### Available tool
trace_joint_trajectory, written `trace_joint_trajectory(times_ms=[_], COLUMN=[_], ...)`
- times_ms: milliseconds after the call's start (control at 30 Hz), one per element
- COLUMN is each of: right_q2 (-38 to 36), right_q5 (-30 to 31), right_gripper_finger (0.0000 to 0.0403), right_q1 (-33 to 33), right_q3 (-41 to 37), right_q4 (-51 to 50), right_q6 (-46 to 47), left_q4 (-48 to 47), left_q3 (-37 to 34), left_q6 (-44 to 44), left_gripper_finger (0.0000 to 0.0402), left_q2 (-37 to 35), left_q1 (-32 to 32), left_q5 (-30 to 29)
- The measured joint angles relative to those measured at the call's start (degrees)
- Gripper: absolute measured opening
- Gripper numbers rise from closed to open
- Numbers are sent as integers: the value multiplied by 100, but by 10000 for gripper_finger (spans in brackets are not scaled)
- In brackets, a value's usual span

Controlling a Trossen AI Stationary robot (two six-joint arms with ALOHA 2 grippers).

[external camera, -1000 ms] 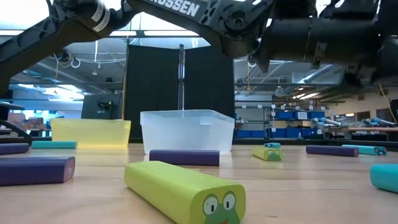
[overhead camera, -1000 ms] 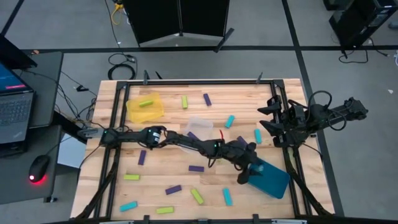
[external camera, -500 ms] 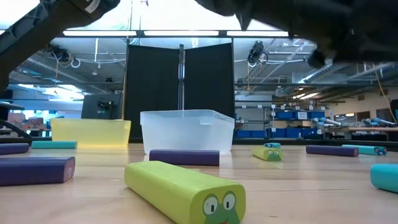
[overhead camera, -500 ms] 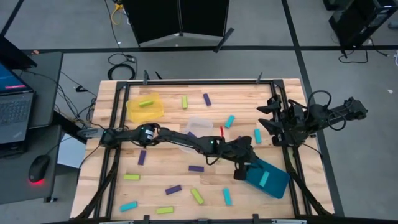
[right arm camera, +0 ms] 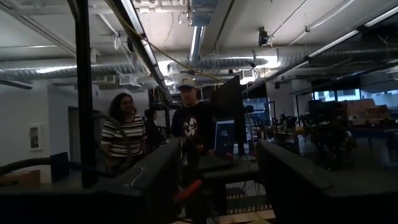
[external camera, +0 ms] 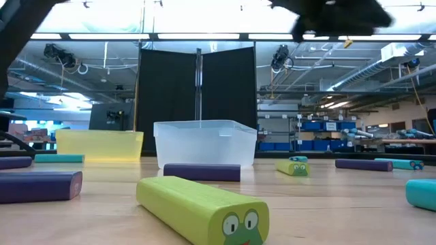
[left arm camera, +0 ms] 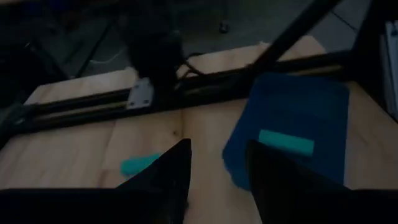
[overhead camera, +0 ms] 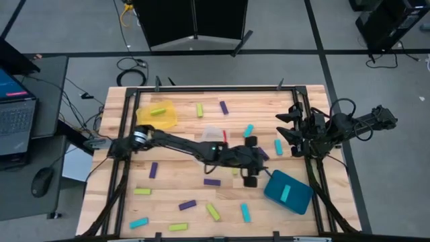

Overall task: Sort blocks
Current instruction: Put the violet block into the transparent bin

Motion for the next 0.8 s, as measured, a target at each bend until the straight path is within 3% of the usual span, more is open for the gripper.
trace_joint_trajectory(times_ms=[100,267,367,500,800], right_q2=[2,123,338,766,1884], right_q5=[283,1604,1915,1805,563], right_gripper_finger=[221,219,219,217,217], right_q1=[-4,-39,-203,-542,-1299], right_q3=[1,4,4,4,103], right_q4=[-73,-623,-987,-1484,-2824], right_q6=[0,242,581,1189,2529], left_q4=[632,1715,1990,2328,2324], left_q3=[-1102,-2861,-3802,-4709,-5859], left_q6=[-199,-521,-611,-743,-759], left_gripper_finger=[156,156,156,156,156], left_q2=[-685,-2051,-2798,-3778,-5227], left_q1=[18,32,1,-61,-244], left_q5=[-346,-1155,-1553,-2035,-2668])
